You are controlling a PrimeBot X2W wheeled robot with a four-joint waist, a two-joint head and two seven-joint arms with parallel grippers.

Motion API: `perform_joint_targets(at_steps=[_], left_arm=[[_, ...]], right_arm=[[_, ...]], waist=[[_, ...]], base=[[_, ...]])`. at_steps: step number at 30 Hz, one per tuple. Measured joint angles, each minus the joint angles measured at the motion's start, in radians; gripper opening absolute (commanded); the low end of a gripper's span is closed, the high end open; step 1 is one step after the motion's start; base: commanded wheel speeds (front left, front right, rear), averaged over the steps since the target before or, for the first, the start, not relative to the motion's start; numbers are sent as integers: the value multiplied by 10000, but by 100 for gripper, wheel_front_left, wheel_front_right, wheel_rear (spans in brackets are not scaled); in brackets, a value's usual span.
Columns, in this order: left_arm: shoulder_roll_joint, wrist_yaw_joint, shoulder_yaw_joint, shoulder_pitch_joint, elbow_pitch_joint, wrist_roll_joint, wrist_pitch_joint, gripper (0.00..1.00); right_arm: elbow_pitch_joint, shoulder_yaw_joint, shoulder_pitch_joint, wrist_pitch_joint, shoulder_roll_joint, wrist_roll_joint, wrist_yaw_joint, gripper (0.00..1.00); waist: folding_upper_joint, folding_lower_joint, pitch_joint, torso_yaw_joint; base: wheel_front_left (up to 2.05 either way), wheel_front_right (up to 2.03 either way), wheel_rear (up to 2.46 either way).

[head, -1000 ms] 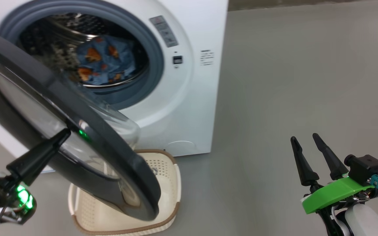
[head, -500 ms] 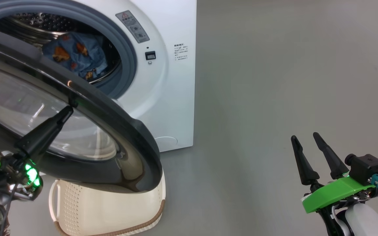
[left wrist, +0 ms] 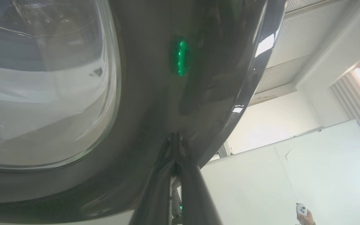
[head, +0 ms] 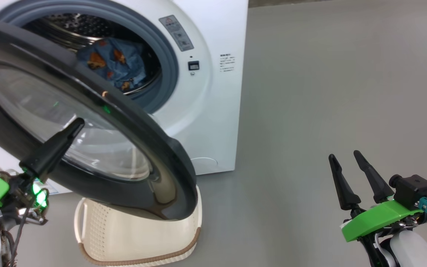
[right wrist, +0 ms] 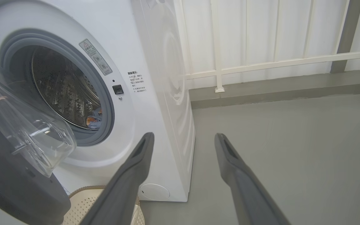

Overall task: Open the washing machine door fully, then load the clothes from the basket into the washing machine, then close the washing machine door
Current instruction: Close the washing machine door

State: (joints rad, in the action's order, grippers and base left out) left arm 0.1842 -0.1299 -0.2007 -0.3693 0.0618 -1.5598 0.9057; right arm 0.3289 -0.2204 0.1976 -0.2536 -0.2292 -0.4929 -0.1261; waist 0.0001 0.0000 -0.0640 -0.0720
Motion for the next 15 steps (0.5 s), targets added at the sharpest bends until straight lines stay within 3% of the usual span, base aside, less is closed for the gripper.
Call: perform_joint_targets(at_steps=[5,6,8,9,15], left_arm=[[194,656,-23,187,263,876,-658,0],[234,878,-35,258,339,1216,-917,5],[291,1371,-63,375,360,1818,-1432,49],[334,1595,-61,455,353,2128,-1705,98],[418,2278,69,1058,290,3948,-3267,100]], right_arm=[[12,23,-7,0,-35,-2,0,100],[19,38,-10,0,-50,-2,0,100],[19,59,-15,0,-67,-2,0,100],[19,69,-18,0,-75,-2,0,100],[10,73,-22,0,-100,-4,-2,100]], waist=[[0,0,166,295],[-1,0,200,359],[0,0,265,481],[-1,0,297,543],[0,0,453,806]], base=[[0,0,0],[0,0,0],[0,0,0],[0,0,0],[0,0,0]])
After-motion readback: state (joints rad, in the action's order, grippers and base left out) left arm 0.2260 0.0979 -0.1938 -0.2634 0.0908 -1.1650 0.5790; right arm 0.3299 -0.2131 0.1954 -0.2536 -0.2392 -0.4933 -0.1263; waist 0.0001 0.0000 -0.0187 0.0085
